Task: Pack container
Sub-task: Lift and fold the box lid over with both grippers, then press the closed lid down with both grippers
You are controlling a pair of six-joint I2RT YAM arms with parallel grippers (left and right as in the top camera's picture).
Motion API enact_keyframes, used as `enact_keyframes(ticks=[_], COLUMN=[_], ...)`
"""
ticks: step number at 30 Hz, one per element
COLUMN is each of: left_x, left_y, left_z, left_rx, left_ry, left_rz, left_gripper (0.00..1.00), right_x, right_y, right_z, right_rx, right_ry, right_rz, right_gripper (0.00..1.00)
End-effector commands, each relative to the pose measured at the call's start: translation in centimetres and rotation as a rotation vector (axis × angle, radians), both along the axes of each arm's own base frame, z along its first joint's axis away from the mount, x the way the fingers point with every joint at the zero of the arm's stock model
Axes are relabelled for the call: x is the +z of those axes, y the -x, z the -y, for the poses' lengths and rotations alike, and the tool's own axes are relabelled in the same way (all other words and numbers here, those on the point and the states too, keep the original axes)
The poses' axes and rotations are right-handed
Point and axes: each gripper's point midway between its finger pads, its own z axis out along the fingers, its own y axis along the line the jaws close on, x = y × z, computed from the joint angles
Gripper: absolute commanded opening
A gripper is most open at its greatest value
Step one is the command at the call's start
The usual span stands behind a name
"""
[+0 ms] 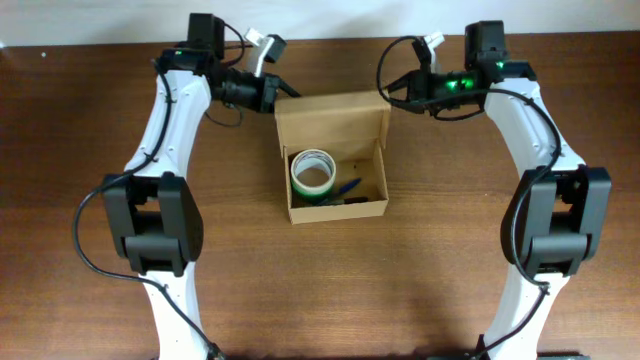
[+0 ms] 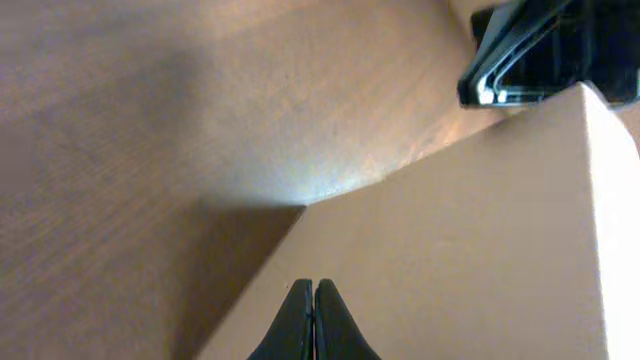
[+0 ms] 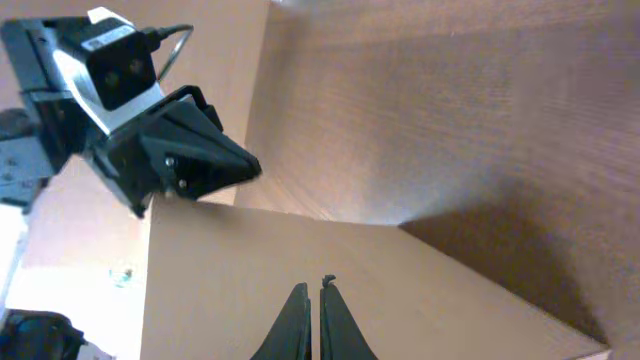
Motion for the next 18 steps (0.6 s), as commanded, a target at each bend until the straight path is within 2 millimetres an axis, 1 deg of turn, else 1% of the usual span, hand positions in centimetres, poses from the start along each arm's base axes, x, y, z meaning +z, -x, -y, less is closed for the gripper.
enact_keyframes(ticks=[1, 4, 7, 10, 11, 15, 18], left_x=[0.2, -0.7, -0.8, -0.8, -0.4, 2.5, 4.5], left_y=[1.0, 1.7, 2.5, 3.0, 3.0, 4.2, 5.0], left_z=[-0.5, -1.2, -1.7, -2.9, -3.2, -3.1, -3.3], left_rx=[-0.030, -0.016, -0.011, 0.011, 0.022, 0.030, 0.045], left_ry=[-0.097, -0.179, -0.242, -0.397, -0.456, -0.556, -0.641], left_rz=[0.041, 0.005, -0.013, 0.013, 0.038, 0.124, 0.191], left_gripper=[0.02, 0.02, 0.02, 0.02, 0.02, 0.02, 0.02], right_x=[1.4, 1.2, 1.8, 2.3, 2.6, 3.7, 3.8], right_y=[0.7, 1.8, 2.8, 3.7, 4.1, 5.6, 6.6], right_z=[-0.5, -0.6, -0.9, -1.1, -1.2, -1.8, -1.8], right_rx=[0.014, 0.019, 0.026, 0.016, 0.014, 0.020, 0.018], right_ry=[0.065, 0.152, 0.218, 0.302, 0.331, 0.390, 0.459], right_rz=[0.063, 0.064, 0.083, 0.095, 0.102, 0.121, 0.114], right_gripper=[0.04, 0.04, 0.04, 0.04, 0.04, 0.04, 0.04])
